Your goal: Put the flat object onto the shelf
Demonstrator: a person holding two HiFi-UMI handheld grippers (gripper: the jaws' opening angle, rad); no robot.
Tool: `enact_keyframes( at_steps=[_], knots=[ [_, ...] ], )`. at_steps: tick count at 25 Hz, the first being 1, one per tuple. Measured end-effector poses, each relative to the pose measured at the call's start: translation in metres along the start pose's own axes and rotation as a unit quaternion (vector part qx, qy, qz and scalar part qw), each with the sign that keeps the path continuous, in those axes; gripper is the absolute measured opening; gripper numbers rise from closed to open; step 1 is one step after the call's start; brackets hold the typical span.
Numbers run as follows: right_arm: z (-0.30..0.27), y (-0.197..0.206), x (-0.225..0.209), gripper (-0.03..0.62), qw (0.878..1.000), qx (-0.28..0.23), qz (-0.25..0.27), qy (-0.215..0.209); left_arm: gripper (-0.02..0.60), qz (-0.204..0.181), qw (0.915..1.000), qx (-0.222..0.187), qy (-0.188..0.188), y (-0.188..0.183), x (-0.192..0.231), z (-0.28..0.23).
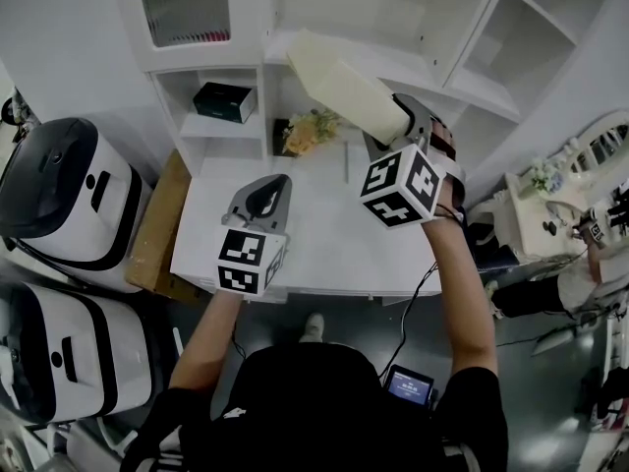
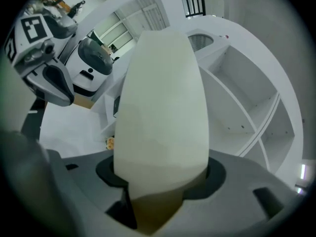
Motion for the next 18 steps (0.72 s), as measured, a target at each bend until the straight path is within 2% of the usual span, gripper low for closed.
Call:
enact_keyframes(
  at_steps=[18],
  knots=[
    [0.004,-0.037,-0.007,0.267,0.993,0.015,0.118,0.015,0.005,0.007,1.0000,-0.002,-0.001,0.002,0.000,-0.002]
  ],
)
Point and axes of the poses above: the fingertips, and each gripper's own axes: z backward along the fingers, x to its left, y out of its underside, the point moved 1 cm from there along z, backward along the fingers, and after that the axes turned 14 degrees about -x, right-handed, at the moved point
